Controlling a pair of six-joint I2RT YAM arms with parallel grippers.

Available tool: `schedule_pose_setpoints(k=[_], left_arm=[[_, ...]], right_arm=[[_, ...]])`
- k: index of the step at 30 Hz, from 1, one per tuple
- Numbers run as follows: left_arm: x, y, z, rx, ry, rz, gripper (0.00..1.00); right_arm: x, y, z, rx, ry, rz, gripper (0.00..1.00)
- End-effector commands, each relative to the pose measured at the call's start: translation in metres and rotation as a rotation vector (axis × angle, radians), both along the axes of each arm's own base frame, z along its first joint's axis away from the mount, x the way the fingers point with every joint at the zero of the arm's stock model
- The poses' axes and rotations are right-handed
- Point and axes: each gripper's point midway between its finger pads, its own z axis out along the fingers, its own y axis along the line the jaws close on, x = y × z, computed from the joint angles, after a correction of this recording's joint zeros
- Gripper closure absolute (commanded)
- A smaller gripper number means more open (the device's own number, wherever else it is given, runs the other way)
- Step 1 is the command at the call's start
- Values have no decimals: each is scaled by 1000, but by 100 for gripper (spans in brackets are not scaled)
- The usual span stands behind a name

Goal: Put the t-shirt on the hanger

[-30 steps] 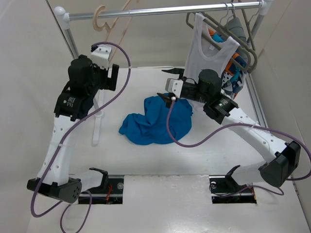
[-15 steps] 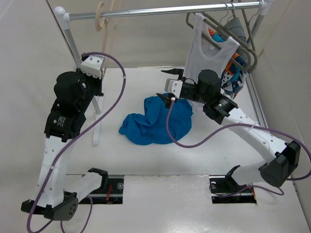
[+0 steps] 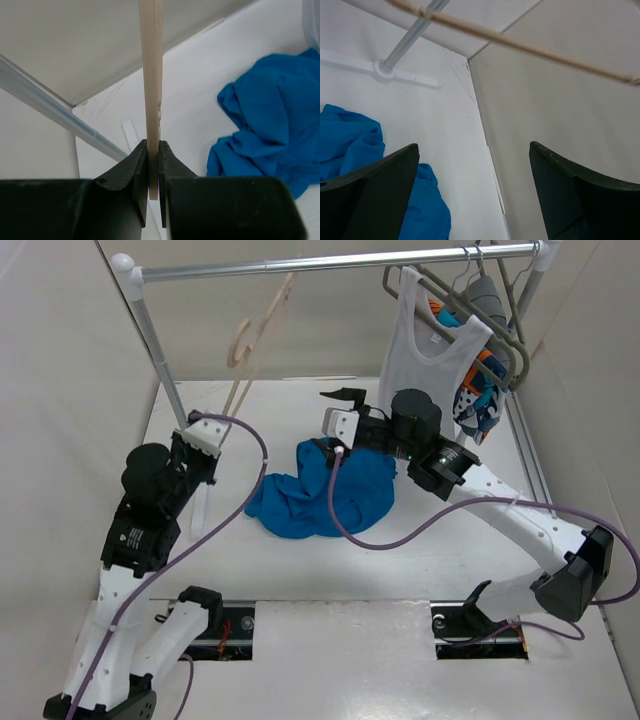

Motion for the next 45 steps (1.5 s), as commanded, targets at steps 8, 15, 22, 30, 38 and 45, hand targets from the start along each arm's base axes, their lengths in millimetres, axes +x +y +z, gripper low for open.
schedule_pose_setpoints(k=[8, 15, 22, 30, 38, 45], left_arm=[[-23, 6, -45, 16, 9, -6, 100], [10, 11, -43, -61, 0, 98, 100], [23, 4, -62, -95, 23, 98, 100], [16, -4, -68, -112, 1, 66, 100], [10, -9, -80, -103, 15, 25, 100], [11, -8, -112, -8, 57, 5, 100]], right_arm=[[-3, 43, 27, 146, 121, 14, 6], [16, 65, 60, 443, 291, -24, 15], [17, 80, 59, 711, 561, -60, 25], [16, 116, 54, 738, 639, -81, 28], [33, 130, 22, 712, 756, -227, 30], [51, 144, -2, 727, 795, -313, 36]])
